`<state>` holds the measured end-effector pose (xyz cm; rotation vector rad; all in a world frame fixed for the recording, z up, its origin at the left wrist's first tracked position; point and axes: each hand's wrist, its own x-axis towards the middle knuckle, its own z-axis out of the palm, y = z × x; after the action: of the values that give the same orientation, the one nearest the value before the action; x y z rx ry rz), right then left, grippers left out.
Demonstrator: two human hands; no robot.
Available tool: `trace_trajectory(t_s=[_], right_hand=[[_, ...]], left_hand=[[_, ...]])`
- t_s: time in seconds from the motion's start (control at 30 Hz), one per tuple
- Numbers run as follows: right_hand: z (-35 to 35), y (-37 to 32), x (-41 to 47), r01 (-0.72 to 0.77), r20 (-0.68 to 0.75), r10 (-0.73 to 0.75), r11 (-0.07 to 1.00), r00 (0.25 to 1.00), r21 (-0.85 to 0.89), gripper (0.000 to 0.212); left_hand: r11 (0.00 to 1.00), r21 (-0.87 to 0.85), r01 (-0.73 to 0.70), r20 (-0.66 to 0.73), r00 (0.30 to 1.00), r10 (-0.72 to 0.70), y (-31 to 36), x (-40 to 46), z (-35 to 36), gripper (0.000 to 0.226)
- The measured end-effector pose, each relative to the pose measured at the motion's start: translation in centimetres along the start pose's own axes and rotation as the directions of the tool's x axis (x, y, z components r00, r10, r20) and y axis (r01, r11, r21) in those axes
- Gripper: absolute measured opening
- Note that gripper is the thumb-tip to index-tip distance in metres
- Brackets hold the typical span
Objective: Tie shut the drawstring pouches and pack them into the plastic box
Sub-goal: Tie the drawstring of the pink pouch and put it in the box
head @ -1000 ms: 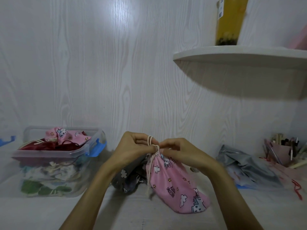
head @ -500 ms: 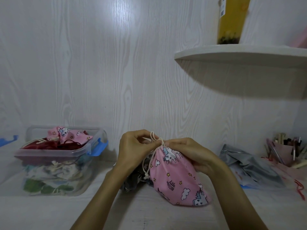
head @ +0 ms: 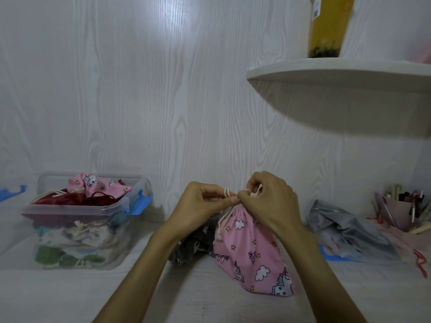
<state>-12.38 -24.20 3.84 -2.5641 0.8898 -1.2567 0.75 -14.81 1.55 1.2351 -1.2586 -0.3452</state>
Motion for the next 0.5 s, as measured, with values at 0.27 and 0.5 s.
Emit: trace_trajectory(t_s=[0.27,0.5], right_hand=[[-0.3,0.8,0.7,-0.428,0.422,0.142,0.535,0.895,0.728,0.020],[-0.2,2.3,0.6,-0.523,0.615,0.041,0.572,0.787,0.632,0.031]], left_hand=[[0.997,-0.037,0.072,-0.030,0.997,-0.073,-0.6,0.2,-0.7,0.006],[0.996,-0.037,0.085,-0.002,0.996,-0.085,-1.0,0.1,-0.4,0.005]])
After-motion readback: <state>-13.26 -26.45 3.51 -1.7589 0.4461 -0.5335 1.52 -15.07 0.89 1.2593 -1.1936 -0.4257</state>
